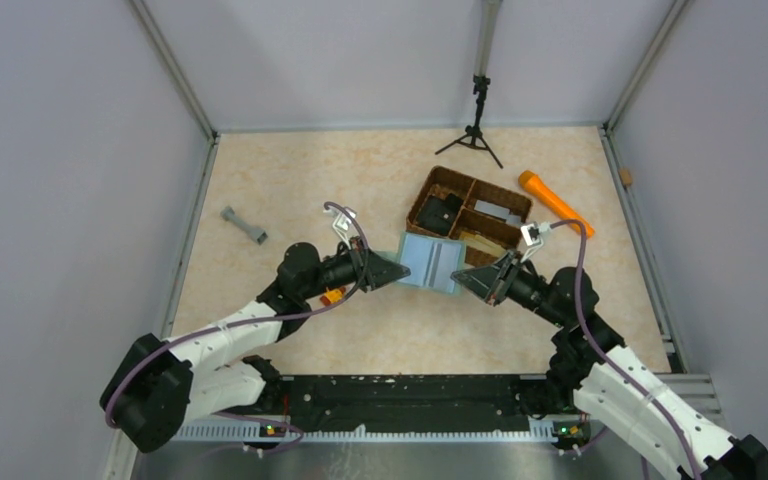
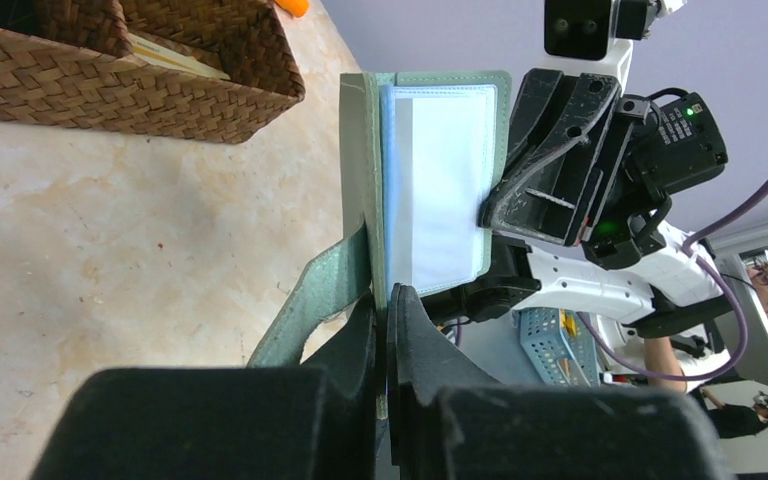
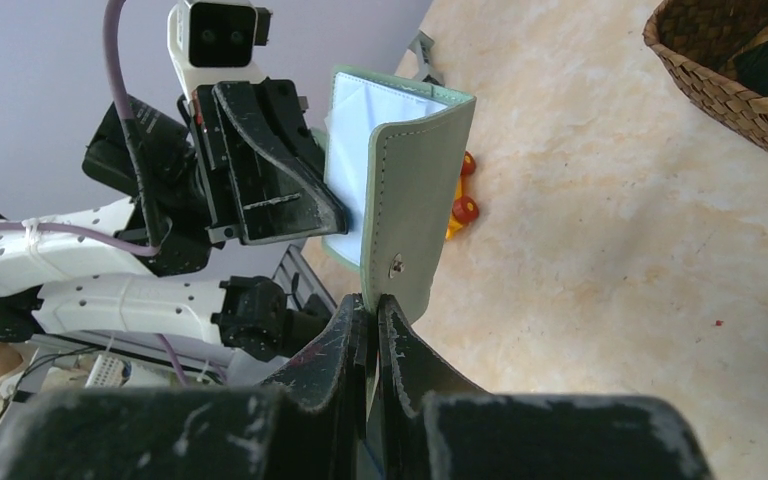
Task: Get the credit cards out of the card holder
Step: Remove the credit card from the card holder.
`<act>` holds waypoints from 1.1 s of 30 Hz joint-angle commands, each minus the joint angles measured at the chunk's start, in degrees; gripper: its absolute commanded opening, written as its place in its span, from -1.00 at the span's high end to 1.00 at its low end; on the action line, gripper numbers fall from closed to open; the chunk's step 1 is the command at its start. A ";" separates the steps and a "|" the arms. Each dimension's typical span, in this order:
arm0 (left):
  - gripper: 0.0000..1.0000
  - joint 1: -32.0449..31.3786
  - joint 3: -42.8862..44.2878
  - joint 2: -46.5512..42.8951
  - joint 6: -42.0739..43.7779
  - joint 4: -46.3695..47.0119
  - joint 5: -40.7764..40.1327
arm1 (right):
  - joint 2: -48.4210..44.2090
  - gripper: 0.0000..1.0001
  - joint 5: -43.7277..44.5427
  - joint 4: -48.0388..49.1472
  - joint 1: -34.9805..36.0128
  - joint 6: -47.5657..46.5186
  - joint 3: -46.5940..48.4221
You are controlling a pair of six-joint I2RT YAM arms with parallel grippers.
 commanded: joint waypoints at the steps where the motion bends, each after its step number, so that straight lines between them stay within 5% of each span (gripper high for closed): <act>1: 1.00 0.18 2.45 0.57 -1.13 5.69 2.47 | 0.11 1.00 -1.88 4.51 -0.43 0.24 1.09; 12: 1.00 -1.89 5.17 5.96 -1.11 6.89 5.90 | 1.75 1.00 -5.04 12.57 -0.41 3.37 -0.83; 30: 1.00 -5.47 8.78 13.40 -1.04 9.87 8.82 | 2.83 1.00 -4.36 11.51 -0.43 2.59 -0.32; 33: 0.81 -5.37 8.49 13.67 -1.40 11.31 9.68 | 2.77 1.00 -3.37 8.49 -0.43 1.28 0.34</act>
